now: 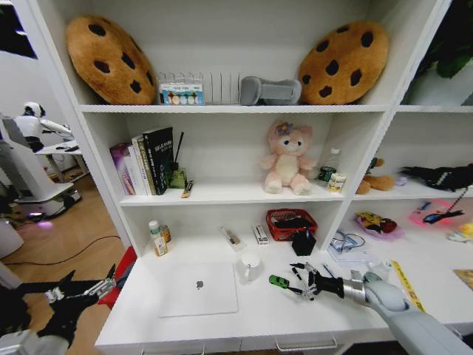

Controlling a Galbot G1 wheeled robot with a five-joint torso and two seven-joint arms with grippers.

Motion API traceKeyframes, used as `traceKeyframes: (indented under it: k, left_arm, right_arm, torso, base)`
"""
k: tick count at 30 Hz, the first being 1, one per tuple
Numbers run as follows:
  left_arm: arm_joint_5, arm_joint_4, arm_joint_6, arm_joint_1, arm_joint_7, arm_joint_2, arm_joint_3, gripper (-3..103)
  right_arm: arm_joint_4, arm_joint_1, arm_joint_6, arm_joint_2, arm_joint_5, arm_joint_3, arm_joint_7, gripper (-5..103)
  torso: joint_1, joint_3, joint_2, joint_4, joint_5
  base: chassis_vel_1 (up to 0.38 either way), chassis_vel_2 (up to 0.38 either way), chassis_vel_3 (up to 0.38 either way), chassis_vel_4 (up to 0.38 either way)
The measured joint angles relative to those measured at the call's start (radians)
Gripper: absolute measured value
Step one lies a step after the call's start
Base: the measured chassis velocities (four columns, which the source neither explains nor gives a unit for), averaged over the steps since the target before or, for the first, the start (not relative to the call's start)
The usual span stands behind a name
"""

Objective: Organize the objects on the table.

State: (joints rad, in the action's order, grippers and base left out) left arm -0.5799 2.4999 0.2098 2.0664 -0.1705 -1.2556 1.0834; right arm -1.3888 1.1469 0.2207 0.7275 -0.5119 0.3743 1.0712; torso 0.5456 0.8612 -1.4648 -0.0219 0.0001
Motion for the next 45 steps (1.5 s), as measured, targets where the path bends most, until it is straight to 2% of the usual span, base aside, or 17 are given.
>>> traceKeyframes:
  k: [10,17,18,34,39,40,41,43,45]
  left_arm:
    - [0.0,0.0,0.0,0.0,0.0,0.0,0.0,100]
    - [0.0,0.0,0.0,0.0,0.0,0.0,0.0,100]
    - [0.0,0.0,0.0,0.0,0.0,0.0,0.0,100]
    - [0.0,0.0,0.0,0.0,0.0,0.0,0.0,100]
    - [0.0,0.0,0.0,0.0,0.0,0.0,0.0,100]
    - [0.0,0.0,0.0,0.0,0.0,0.0,0.0,100]
    - [0.0,0.0,0.0,0.0,0.0,0.0,0.0,100]
    - [0.0,0.0,0.0,0.0,0.0,0.0,0.0,100]
    - [0.0,0.0,0.0,0.0,0.0,0.0,0.0,100]
  right_arm:
    - [0.048,-0.065,0.002,0.035,0.02,-0.103,-0.002,100]
    - [0.074,-0.074,0.006,0.048,0.035,-0.112,-0.003,98]
    - [0.085,-0.079,0.008,0.05,0.038,-0.117,-0.002,91]
    - [0.121,-0.12,0.012,0.053,0.068,-0.151,0.001,88]
    - [0.127,-0.126,0.015,0.055,0.082,-0.153,0.003,83]
    - [0.129,-0.129,0.015,0.056,0.085,-0.155,0.008,79]
    - [0.13,-0.131,0.015,0.056,0.085,-0.158,0.01,68]
    - [0.131,-0.133,0.015,0.057,0.086,-0.16,0.012,68]
    - [0.133,-0.135,0.014,0.057,0.081,-0.164,0.014,57]
  torso:
    - [0.0,0.0,0.0,-0.0003,-0.0002]
    - [0.0,0.0,0.0,-0.0003,-0.0002]
    - [0.0,0.0,0.0,-0.0003,-0.0001]
    - [0.0,0.0,0.0,-0.0002,-0.0004]
    - [0.0,0.0,0.0,-0.0003,-0.0006]
    - [0.0,0.0,0.0,-0.0004,-0.0009]
    - [0.0,0.0,0.0,-0.0004,-0.0006]
    - [0.0,0.0,0.0,-0.0004,-0.0005]
    - [0.0,0.0,0.0,-0.0002,-0.0003]
  base:
    - [0.0,0.0,0.0,0.0]
    - [0.0,0.0,0.0,0.0]
    - [0.0,0.0,0.0,0.0]
    - [0.0,0.0,0.0,0.0]
    - [0.0,0.0,0.0,0.0]
    - [0.0,0.0,0.0,0.0]
    - [0.0,0.0,0.0,0.0]
    - [0.0,0.0,0.0,0.0]
    - [0.0,0.0,0.0,0.0]
